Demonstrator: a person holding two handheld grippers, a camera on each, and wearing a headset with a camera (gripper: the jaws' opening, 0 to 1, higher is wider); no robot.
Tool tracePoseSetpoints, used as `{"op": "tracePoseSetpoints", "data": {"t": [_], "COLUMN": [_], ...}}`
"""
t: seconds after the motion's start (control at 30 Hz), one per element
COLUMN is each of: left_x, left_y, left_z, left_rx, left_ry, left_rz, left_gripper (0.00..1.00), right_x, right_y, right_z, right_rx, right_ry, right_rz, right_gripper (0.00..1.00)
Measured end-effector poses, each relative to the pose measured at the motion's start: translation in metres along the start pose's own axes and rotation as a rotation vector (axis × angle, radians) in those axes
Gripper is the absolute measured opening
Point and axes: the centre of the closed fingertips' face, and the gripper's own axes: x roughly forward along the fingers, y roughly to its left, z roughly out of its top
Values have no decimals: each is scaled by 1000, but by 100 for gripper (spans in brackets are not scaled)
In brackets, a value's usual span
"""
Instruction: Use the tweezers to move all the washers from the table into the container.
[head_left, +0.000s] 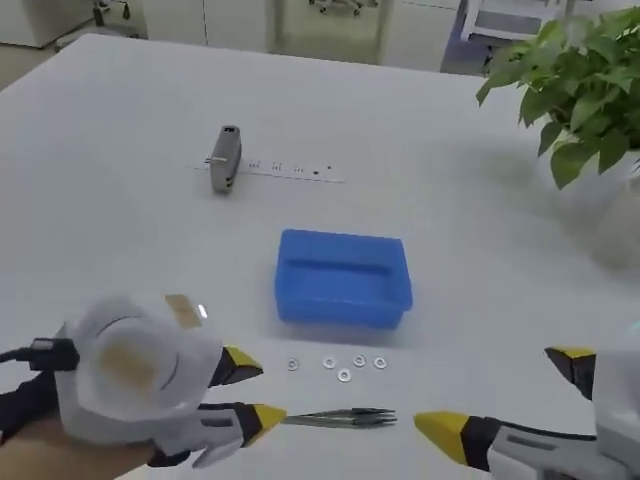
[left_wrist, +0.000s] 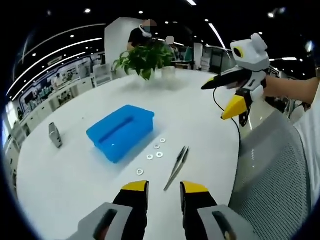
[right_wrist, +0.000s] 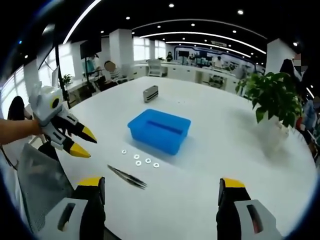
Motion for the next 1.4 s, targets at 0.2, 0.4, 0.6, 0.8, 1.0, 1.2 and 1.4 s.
{"op": "tracePoseSetpoints", "data": {"t": [0.2, 0.4, 0.6, 0.8, 1.0, 1.2, 1.4], "left_x": [24, 43, 50, 55, 58, 59, 58], "left_y": [1, 3, 1, -1, -5, -3, -6], "left_z": [-9, -18, -28, -34, -35, -35, -34], "left_rx": [53, 106, 172, 234, 233, 242, 267], "left_ry": [65, 119, 176, 200, 225, 227, 226], "left_rz": [-40, -59, -81, -101, -137, -137, -143], "left_gripper": [17, 11, 10, 7, 1, 0, 0], "right_x": [6, 10, 13, 15, 14, 12, 11], "right_y": [2, 5, 5, 6, 9, 10, 13], "right_z": [-4, -5, -4, -1, -2, 0, 3], "right_rx": [12, 16, 14, 17, 14, 16, 12], "right_ry": [11, 19, 24, 16, 15, 6, 2], "right_rz": [15, 31, 38, 43, 47, 45, 49], "right_gripper": [93, 93, 93, 93, 93, 93, 92]}}
